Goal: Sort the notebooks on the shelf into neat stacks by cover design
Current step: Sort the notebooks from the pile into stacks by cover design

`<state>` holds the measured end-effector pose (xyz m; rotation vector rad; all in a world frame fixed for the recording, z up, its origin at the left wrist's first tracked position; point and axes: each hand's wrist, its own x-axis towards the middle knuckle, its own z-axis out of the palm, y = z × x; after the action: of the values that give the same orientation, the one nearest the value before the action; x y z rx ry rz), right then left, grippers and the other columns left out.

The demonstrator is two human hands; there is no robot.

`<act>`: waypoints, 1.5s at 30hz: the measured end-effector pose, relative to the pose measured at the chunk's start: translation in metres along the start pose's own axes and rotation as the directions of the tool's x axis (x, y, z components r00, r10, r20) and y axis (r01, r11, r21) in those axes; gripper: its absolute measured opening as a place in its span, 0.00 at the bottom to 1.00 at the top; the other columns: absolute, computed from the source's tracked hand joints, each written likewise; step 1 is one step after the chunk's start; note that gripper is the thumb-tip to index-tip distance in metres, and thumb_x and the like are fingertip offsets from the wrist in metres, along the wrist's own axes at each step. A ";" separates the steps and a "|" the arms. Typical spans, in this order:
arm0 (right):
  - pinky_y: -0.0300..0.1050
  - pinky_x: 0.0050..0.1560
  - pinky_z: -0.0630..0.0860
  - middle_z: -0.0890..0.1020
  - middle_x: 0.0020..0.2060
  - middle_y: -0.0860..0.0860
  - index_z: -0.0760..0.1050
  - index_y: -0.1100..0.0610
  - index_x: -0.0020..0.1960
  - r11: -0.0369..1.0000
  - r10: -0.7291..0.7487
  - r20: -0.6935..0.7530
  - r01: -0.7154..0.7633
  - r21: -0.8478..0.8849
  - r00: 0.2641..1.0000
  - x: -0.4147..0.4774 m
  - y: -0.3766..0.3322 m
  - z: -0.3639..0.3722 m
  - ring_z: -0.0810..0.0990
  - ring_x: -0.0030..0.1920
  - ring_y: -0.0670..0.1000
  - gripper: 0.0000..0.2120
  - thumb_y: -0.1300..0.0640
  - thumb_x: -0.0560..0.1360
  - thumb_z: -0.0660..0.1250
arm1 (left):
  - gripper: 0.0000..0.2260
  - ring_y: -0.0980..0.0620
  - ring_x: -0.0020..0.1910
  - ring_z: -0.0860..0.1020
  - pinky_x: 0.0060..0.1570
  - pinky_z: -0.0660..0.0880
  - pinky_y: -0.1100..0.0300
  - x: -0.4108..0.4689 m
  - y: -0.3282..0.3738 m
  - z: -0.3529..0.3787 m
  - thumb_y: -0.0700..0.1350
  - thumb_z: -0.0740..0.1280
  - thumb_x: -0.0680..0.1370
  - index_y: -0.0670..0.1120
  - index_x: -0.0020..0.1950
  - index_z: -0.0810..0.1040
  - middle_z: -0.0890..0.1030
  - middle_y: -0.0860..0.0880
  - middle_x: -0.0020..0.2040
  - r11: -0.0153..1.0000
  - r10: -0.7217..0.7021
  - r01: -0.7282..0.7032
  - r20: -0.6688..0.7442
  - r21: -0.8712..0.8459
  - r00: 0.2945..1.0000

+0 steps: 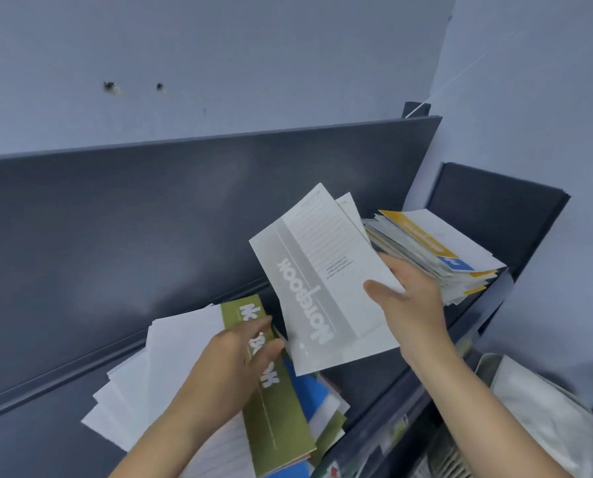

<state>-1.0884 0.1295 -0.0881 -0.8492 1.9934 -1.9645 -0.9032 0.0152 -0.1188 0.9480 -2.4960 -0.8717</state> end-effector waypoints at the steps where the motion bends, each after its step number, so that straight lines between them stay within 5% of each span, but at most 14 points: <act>1: 0.40 0.47 0.78 0.85 0.44 0.41 0.80 0.42 0.45 1.000 0.000 0.015 0.000 0.020 1.000 0.006 -0.001 -0.008 0.83 0.48 0.43 0.23 0.71 0.72 0.63 | 0.21 0.61 0.61 0.75 0.58 0.69 0.71 0.008 0.012 0.005 0.56 0.62 0.77 0.54 0.70 0.71 0.77 0.60 0.62 0.994 0.014 -0.015 -0.008 -0.111 1.000; 4: 0.44 0.48 0.80 0.86 0.45 0.44 0.81 0.46 0.46 0.994 0.012 0.068 -0.019 0.108 0.998 0.028 0.000 -0.037 0.84 0.48 0.47 0.21 0.72 0.73 0.62 | 0.15 0.68 0.50 0.79 0.49 0.73 0.73 0.031 0.054 0.019 0.56 0.62 0.74 0.56 0.59 0.76 0.83 0.63 0.49 0.912 0.049 -0.064 -0.048 -0.405 0.998; 7: 0.42 0.45 0.79 0.86 0.45 0.44 0.81 0.48 0.47 0.980 0.040 0.117 -0.062 0.187 0.992 0.057 0.003 -0.073 0.84 0.47 0.47 0.19 0.71 0.74 0.63 | 0.07 0.60 0.48 0.82 0.51 0.79 0.56 0.060 0.095 0.043 0.49 0.67 0.77 0.53 0.55 0.78 0.85 0.58 0.48 0.885 0.013 -0.060 -0.104 -0.462 0.995; 9: 0.41 0.43 0.79 0.85 0.45 0.43 0.80 0.46 0.48 0.982 0.057 0.135 -0.080 0.172 0.989 0.078 0.007 -0.100 0.83 0.48 0.46 0.19 0.70 0.74 0.64 | 0.08 0.58 0.47 0.83 0.50 0.80 0.53 0.080 0.121 0.063 0.46 0.68 0.77 0.51 0.56 0.78 0.85 0.56 0.48 0.893 0.009 -0.063 -0.123 -0.445 0.992; 16: 0.39 0.51 0.72 0.77 0.52 0.34 0.69 0.35 0.62 0.983 0.082 0.314 -0.024 -0.183 0.946 0.149 0.030 -0.176 0.76 0.54 0.42 0.21 0.60 0.79 0.60 | 0.10 0.50 0.52 0.81 0.55 0.78 0.47 0.146 0.185 0.131 0.38 0.64 0.78 0.50 0.57 0.76 0.83 0.52 0.52 0.880 -0.066 -0.004 -0.130 -0.475 0.989; 21: 0.40 0.44 0.75 0.76 0.52 0.42 0.72 0.50 0.67 0.932 0.068 0.246 0.026 -0.361 0.967 0.191 0.044 -0.198 0.75 0.48 0.44 0.17 0.61 0.80 0.56 | 0.16 0.49 0.55 0.78 0.53 0.77 0.55 0.175 0.218 0.159 0.34 0.59 0.78 0.46 0.63 0.73 0.80 0.51 0.56 0.864 -0.125 0.030 -0.156 -0.502 0.980; 25: 0.41 0.40 0.74 0.78 0.47 0.46 0.76 0.52 0.54 0.915 0.038 0.179 0.037 -0.401 0.983 0.217 0.057 -0.208 0.76 0.44 0.46 0.11 0.63 0.78 0.58 | 0.14 0.47 0.52 0.76 0.46 0.74 0.58 0.201 0.235 0.169 0.36 0.59 0.77 0.45 0.63 0.71 0.78 0.49 0.53 0.921 -0.176 0.112 -0.141 -0.374 0.974; 28: 0.42 0.35 0.70 0.75 0.50 0.56 0.77 0.55 0.45 0.787 0.092 0.189 0.045 -0.615 0.978 0.229 0.079 -0.211 0.75 0.40 0.54 0.11 0.66 0.75 0.58 | 0.09 0.43 0.54 0.74 0.48 0.69 0.57 0.210 0.227 0.175 0.42 0.60 0.78 0.42 0.55 0.76 0.77 0.46 0.53 0.987 -0.111 0.121 -0.099 0.106 0.989; 30: 0.47 0.41 0.74 0.74 0.56 0.57 0.79 0.53 0.55 0.668 0.171 0.235 0.063 -0.741 0.957 0.230 0.094 -0.209 0.75 0.48 0.56 0.15 0.64 0.74 0.58 | 0.11 0.43 0.59 0.70 0.58 0.67 0.55 0.207 0.218 0.178 0.46 0.59 0.79 0.43 0.54 0.79 0.74 0.47 0.58 0.947 -0.055 0.084 -0.103 0.309 0.993; 32: 0.51 0.54 0.72 0.72 0.63 0.54 0.72 0.54 0.68 0.573 0.189 0.214 0.069 -0.817 0.958 0.229 0.097 -0.206 0.69 0.61 0.58 0.20 0.62 0.77 0.59 | 0.13 0.43 0.60 0.69 0.62 0.67 0.55 0.200 0.208 0.179 0.47 0.59 0.81 0.44 0.57 0.80 0.75 0.47 0.61 0.950 0.000 0.033 -0.105 0.312 0.994; 34: 0.51 0.58 0.67 0.69 0.67 0.51 0.69 0.53 0.70 0.500 0.098 0.190 0.117 -0.858 0.977 0.226 0.089 -0.199 0.64 0.64 0.56 0.22 0.62 0.77 0.60 | 0.13 0.46 0.61 0.70 0.62 0.67 0.57 0.187 0.202 0.174 0.48 0.60 0.81 0.47 0.61 0.80 0.77 0.49 0.61 0.967 0.045 0.001 -0.175 0.256 0.984; 38: 0.47 0.62 0.65 0.71 0.66 0.50 0.72 0.54 0.67 0.577 -0.110 0.338 0.336 -0.745 0.935 0.210 0.063 -0.164 0.64 0.64 0.55 0.19 0.63 0.77 0.63 | 0.12 0.50 0.59 0.72 0.56 0.70 0.58 0.150 0.181 0.149 0.47 0.62 0.80 0.50 0.62 0.79 0.79 0.52 0.58 0.970 0.067 0.016 -0.329 0.243 0.942; 42: 0.35 0.58 0.60 0.74 0.62 0.49 0.76 0.55 0.63 0.706 -0.209 0.564 0.522 -0.478 0.799 0.168 0.044 -0.104 0.67 0.65 0.52 0.17 0.65 0.76 0.62 | 0.11 0.49 0.53 0.77 0.53 0.72 0.57 0.104 0.133 0.110 0.46 0.64 0.78 0.50 0.57 0.82 0.82 0.52 0.52 0.947 0.044 0.100 -0.432 0.305 0.901; 45: 0.37 0.64 0.62 0.74 0.61 0.46 0.76 0.53 0.63 0.743 -0.202 0.719 0.583 -0.330 0.665 0.123 0.040 -0.057 0.69 0.64 0.48 0.17 0.63 0.77 0.62 | 0.08 0.47 0.48 0.78 0.47 0.70 0.59 0.059 0.089 0.076 0.44 0.66 0.77 0.49 0.52 0.84 0.83 0.51 0.47 0.928 -0.067 0.246 -0.524 0.279 0.849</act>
<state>-1.2281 0.1099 -0.0925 -1.9632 1.9952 -0.9411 -1.0265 0.0599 -0.1133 1.3134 -2.1468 -0.1764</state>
